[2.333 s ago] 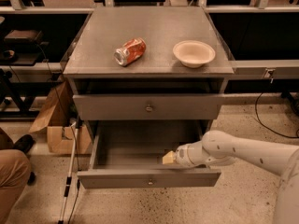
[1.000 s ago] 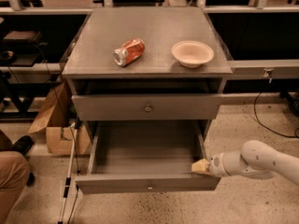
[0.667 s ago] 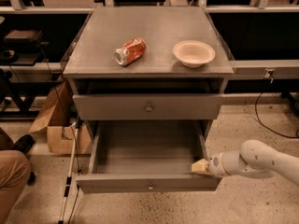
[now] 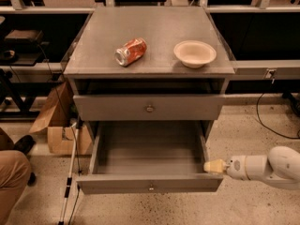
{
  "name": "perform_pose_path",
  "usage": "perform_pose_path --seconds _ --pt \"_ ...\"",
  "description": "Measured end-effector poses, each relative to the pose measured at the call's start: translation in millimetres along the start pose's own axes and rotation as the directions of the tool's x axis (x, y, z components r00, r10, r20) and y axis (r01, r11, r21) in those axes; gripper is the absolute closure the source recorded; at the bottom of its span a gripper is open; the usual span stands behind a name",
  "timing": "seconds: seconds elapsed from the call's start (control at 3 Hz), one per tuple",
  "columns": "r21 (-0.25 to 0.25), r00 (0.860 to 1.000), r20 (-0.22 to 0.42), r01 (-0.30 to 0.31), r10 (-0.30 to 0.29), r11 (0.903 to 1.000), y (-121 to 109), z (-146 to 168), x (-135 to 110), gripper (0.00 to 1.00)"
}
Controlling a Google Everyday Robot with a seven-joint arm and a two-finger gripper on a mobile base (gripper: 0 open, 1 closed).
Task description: Close middle drawer
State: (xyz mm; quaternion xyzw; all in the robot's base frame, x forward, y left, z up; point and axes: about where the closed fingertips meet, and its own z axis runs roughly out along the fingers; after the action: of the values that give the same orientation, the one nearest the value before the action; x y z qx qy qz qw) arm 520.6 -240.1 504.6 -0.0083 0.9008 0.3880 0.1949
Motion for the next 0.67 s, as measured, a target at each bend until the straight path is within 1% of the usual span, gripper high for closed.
perform_pose_path --seconds 0.33,0.67 --pt "-0.002 0.999 0.013 0.036 -0.036 0.9994 7.7 -29.1 -3.8 1.0" --pt "0.049 0.999 -0.032 0.043 -0.042 0.9978 -1.1 -35.3 -2.9 1.0"
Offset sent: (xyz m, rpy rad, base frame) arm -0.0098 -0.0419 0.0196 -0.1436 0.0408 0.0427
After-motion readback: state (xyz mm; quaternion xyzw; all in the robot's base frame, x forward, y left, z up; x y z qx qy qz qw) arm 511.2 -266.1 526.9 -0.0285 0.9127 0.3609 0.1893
